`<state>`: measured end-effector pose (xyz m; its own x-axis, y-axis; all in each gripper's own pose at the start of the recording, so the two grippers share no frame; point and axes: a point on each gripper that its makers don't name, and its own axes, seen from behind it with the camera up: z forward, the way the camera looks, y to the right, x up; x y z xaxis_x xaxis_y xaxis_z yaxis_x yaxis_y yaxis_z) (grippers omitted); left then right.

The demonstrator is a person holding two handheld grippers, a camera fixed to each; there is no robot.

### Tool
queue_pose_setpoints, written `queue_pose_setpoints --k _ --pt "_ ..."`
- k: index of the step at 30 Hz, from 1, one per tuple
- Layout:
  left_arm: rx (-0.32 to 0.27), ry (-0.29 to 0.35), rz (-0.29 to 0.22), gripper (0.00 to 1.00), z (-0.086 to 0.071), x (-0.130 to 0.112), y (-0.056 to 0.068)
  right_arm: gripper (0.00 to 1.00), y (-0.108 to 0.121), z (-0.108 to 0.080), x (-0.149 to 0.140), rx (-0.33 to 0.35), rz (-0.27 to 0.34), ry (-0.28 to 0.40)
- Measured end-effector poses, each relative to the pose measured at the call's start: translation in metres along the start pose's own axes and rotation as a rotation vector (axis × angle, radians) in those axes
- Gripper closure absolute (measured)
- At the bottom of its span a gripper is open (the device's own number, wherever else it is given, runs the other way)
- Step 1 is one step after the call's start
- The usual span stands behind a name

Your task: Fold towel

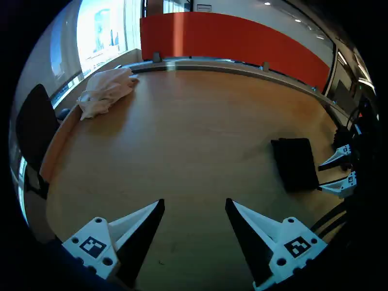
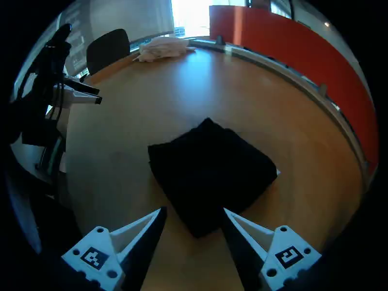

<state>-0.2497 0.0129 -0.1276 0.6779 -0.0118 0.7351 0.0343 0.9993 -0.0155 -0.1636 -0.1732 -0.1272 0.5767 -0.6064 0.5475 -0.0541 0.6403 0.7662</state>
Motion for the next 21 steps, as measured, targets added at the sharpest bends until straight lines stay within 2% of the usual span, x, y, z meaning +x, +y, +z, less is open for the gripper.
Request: queue_pose_setpoints --k 9,16,21 --pt "-0.008 0.002 0.013 0.07 0.000 0.001 0.006 0.22 0.002 -0.002 -0.021 -0.024 0.041 -0.024" --pt "-0.010 0.000 0.014 0.07 -0.001 -0.001 0.008 0.36 0.001 0.001 -0.035 -0.035 0.064 -0.052" --pt "-0.010 -0.005 0.011 0.07 -0.001 -0.004 0.008 0.43 0.002 0.001 -0.037 -0.045 0.090 -0.048"
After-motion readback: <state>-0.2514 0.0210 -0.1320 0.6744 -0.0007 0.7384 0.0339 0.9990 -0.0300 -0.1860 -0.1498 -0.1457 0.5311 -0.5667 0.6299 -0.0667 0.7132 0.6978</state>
